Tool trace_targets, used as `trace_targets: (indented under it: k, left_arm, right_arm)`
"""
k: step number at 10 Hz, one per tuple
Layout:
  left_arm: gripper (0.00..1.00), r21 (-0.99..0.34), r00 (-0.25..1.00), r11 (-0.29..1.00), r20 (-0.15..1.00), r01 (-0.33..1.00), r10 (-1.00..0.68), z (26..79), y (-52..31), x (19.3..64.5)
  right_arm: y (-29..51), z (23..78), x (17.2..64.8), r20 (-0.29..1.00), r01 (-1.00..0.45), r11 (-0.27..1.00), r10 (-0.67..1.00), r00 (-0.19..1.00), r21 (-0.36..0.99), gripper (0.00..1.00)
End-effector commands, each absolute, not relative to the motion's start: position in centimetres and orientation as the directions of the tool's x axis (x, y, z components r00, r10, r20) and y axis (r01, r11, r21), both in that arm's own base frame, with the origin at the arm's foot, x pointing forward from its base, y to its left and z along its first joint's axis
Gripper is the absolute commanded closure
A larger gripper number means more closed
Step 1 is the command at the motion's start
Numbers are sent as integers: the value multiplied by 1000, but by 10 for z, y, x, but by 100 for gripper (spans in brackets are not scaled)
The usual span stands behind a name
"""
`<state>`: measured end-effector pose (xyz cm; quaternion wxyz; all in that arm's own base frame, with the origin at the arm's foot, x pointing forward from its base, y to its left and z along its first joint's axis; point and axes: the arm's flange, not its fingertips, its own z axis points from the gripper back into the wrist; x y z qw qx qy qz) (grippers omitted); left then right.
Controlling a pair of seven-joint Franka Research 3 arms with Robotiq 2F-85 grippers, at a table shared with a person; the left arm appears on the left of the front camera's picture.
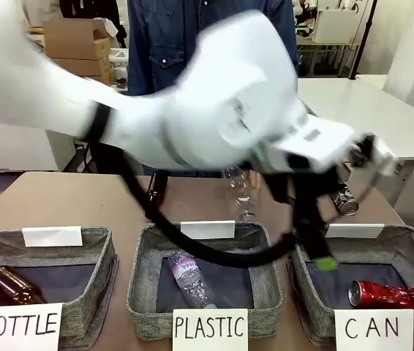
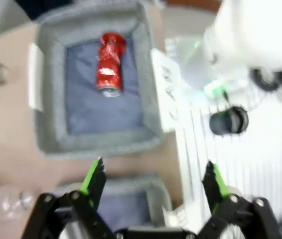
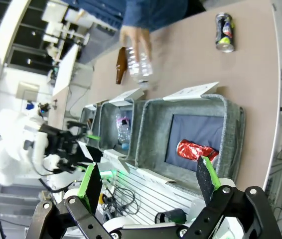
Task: Sort the can waste into the basket.
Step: Pick up the can waste from the table and place it in the right Fabric basket.
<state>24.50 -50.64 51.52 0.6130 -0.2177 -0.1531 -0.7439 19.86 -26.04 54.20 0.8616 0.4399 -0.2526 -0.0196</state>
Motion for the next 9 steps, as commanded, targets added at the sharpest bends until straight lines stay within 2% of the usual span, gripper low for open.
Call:
trace_targets:
  k: [1,3,4,5,6,7,9]
  left_arm:
    - [0,-33,-65,-92,471,995,-880,556,-364,249]
    - [0,-81,169,148,463,986,-870,568,-250,273]
    - [0,-157,335,296,453,942,-826,564,-192,291]
    - [0,-245,524,463,392,852,-756,557,-140,307]
    - [0,-408,753,634,318,657,-576,551,-86,326]
    - [0,-518,868,696,292,497,-402,543,-45,339]
    - [0,-737,957,611,200,288,-210,529,26,336]
  right_arm:
    - [-260,545,200,412,-176,606,-276,868,776,0]
    - [-260,545,200,412,-176,606,-276,868,776,0]
    - [-260,545,200,412,-176,606,-276,868,776,0]
    - [-260,545,200,412,-176,606,-276,868,776,0]
    - [-260,542,199,418,-189,612,-255,872,768,0]
    - [-235,555,208,474,-316,547,-173,863,775,0]
    - [-147,564,257,473,-414,440,-28,881,797,0]
